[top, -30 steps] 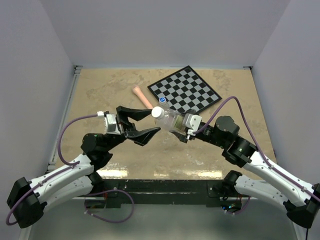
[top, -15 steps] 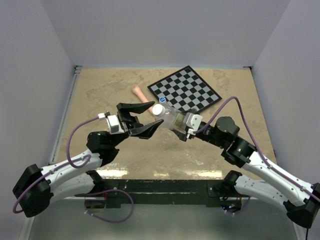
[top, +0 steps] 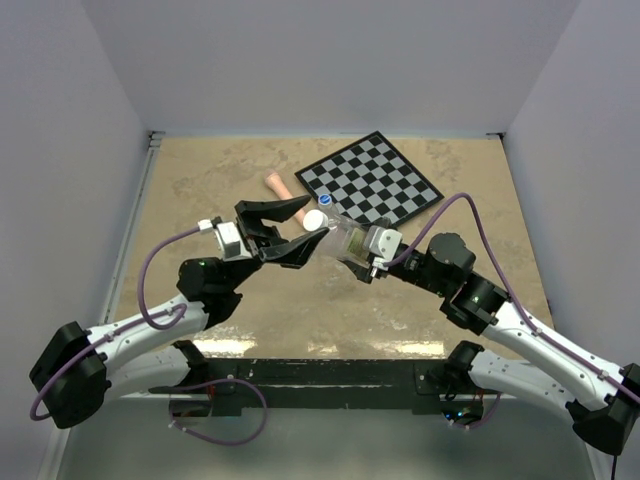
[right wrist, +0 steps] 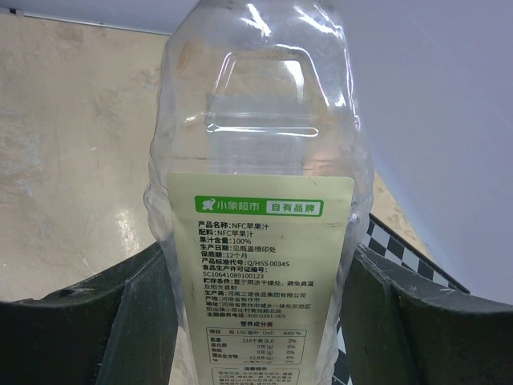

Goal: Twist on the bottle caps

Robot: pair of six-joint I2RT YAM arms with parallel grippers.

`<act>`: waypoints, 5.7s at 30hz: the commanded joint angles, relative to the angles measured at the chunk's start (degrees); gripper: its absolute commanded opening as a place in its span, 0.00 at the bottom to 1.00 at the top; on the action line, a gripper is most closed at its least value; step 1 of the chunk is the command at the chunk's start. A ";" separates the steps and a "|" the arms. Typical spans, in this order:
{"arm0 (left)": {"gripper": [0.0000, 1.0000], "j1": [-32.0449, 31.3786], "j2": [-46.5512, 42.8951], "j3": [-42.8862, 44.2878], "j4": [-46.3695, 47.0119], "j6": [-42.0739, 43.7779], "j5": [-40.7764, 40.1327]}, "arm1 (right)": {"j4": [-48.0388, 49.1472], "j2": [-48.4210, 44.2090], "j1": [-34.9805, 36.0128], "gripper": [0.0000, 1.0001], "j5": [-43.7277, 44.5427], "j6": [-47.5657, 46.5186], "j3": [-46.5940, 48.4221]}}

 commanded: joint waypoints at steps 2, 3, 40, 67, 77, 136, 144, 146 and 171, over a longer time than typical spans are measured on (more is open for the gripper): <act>0.68 -0.34 0.59 2.48 3.89 0.36 -1.08 | 3.60 -0.03 0.38 0.00 0.38 -0.47 0.61; 0.68 -0.34 0.68 2.48 3.89 0.18 -1.08 | 3.60 -0.03 0.38 0.00 0.38 -0.47 0.61; 0.00 10.29 0.42 13.90 -12.90 -14.06 42.94 | -0.35 -2.84 -0.24 0.00 -28.52 -1.35 5.88; 0.40 12.05 8.43 16.46 27.23 -47.15 57.03 | -5.36 1.82 -5.43 0.00 -44.81 -6.54 10.11; 0.81 11.96 -11.27 15.67 -30.83 2.11 30.41 | -0.37 -2.84 -5.43 0.00 -24.95 -2.50 4.93; 0.02 -7.73 3.14 11.18 -4.27 9.23 -7.32 | 10.37 -3.37 -4.02 0.00 -5.77 0.67 -2.29; 0.00 -7.38 0.51 16.44 -21.12 13.00 5.58 | 10.11 -4.33 -4.11 0.00 -13.40 0.85 -1.32; 0.00 -6.76 -0.20 17.85 -25.19 13.45 9.89 | 8.62 -4.16 -4.20 0.00 -16.92 0.06 -0.19; 0.05 0.53 -7.05 27.09 -46.81 18.89 41.57 | -8.17 3.75 -7.97 0.00 -51.49 -12.16 11.33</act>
